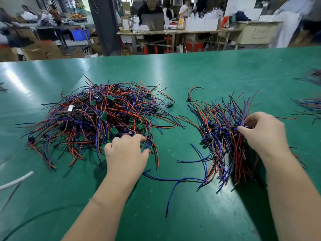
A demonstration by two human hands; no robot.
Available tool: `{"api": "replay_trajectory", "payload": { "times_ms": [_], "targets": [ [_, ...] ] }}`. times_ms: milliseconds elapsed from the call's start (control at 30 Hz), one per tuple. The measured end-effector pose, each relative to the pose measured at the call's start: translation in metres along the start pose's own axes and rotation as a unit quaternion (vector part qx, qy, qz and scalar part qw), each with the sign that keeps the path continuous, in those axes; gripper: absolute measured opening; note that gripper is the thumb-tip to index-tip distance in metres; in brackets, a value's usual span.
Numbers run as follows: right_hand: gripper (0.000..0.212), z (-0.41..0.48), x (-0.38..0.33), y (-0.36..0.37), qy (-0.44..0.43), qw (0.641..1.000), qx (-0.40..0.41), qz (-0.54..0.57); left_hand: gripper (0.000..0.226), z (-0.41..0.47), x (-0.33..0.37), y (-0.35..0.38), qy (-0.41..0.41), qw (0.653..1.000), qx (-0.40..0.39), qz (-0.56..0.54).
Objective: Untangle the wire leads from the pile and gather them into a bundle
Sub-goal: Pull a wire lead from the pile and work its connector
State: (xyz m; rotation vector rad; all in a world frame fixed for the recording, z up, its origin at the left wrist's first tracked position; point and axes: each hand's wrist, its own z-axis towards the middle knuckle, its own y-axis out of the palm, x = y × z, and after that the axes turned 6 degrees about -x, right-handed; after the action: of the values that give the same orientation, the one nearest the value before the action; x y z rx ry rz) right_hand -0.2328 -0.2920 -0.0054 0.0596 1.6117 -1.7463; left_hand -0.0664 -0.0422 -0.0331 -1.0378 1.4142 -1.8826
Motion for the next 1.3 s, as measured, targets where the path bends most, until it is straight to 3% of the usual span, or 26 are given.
{"api": "replay_trajectory", "payload": {
  "times_ms": [100, 200, 267, 333, 367, 433, 500, 533, 600, 767, 900, 1000, 1100, 1200, 1300],
  "targets": [
    [0.023, -0.006, -0.010, 0.002, -0.039, 0.999, -0.001, 0.007, 0.021, 0.001, 0.001, -0.003, -0.003, 0.999, -0.002, -0.053],
    [0.008, -0.021, -0.033, 0.006, -0.126, 0.987, -0.007, 0.101, 0.012, 0.002, 0.001, -0.005, -0.015, 0.988, 0.006, -0.156],
    [0.008, -0.033, -0.048, 0.012, -0.151, 0.973, -0.067, 0.160, 0.017, 0.002, 0.003, -0.007, -0.011, 0.964, 0.023, -0.264],
    [0.012, -0.045, -0.059, 0.022, -0.134, 0.947, -0.173, 0.236, 0.016, 0.001, 0.009, -0.012, 0.008, 0.915, 0.068, -0.398],
    [0.014, -0.050, -0.065, 0.026, -0.106, 0.918, -0.234, 0.302, 0.014, -0.001, 0.013, -0.016, 0.029, 0.882, 0.086, -0.463],
    [0.026, -0.059, -0.077, 0.032, -0.019, 0.812, -0.341, 0.474, 0.013, -0.006, 0.021, -0.022, 0.094, 0.834, 0.089, -0.536],
    [0.042, -0.063, -0.086, 0.035, 0.038, 0.703, -0.394, 0.591, 0.012, -0.014, 0.030, -0.024, 0.173, 0.831, 0.061, -0.525],
    [0.046, -0.063, -0.087, 0.034, 0.044, 0.667, -0.400, 0.627, 0.012, -0.018, 0.033, -0.023, 0.204, 0.832, 0.037, -0.515],
    [0.040, -0.061, -0.086, 0.029, 0.034, 0.638, -0.376, 0.671, 0.013, -0.022, 0.036, -0.020, 0.241, 0.836, -0.022, -0.492],
    [0.020, -0.058, -0.078, 0.017, 0.006, 0.650, -0.365, 0.666, 0.010, -0.025, 0.037, -0.017, 0.239, 0.854, -0.120, -0.446],
    [0.031, -0.060, -0.079, 0.023, 0.000, 0.662, -0.373, 0.650, 0.023, -0.020, 0.039, -0.017, 0.139, 0.816, -0.103, -0.552],
    [0.038, -0.065, -0.080, 0.030, -0.029, 0.677, -0.375, 0.632, 0.028, -0.020, 0.038, -0.016, 0.122, 0.792, -0.107, -0.589],
    [0.042, -0.071, -0.083, 0.037, -0.062, 0.701, -0.369, 0.607, 0.041, -0.022, 0.038, -0.012, 0.120, 0.802, -0.101, -0.576],
    [0.039, -0.072, -0.086, 0.043, -0.077, 0.749, -0.339, 0.564, 0.028, -0.025, 0.041, -0.009, 0.140, 0.827, -0.078, -0.539],
    [0.031, -0.073, -0.087, 0.044, -0.078, 0.749, -0.330, 0.569, 0.023, -0.027, 0.045, -0.008, 0.142, 0.816, -0.084, -0.554]
  ]
}}
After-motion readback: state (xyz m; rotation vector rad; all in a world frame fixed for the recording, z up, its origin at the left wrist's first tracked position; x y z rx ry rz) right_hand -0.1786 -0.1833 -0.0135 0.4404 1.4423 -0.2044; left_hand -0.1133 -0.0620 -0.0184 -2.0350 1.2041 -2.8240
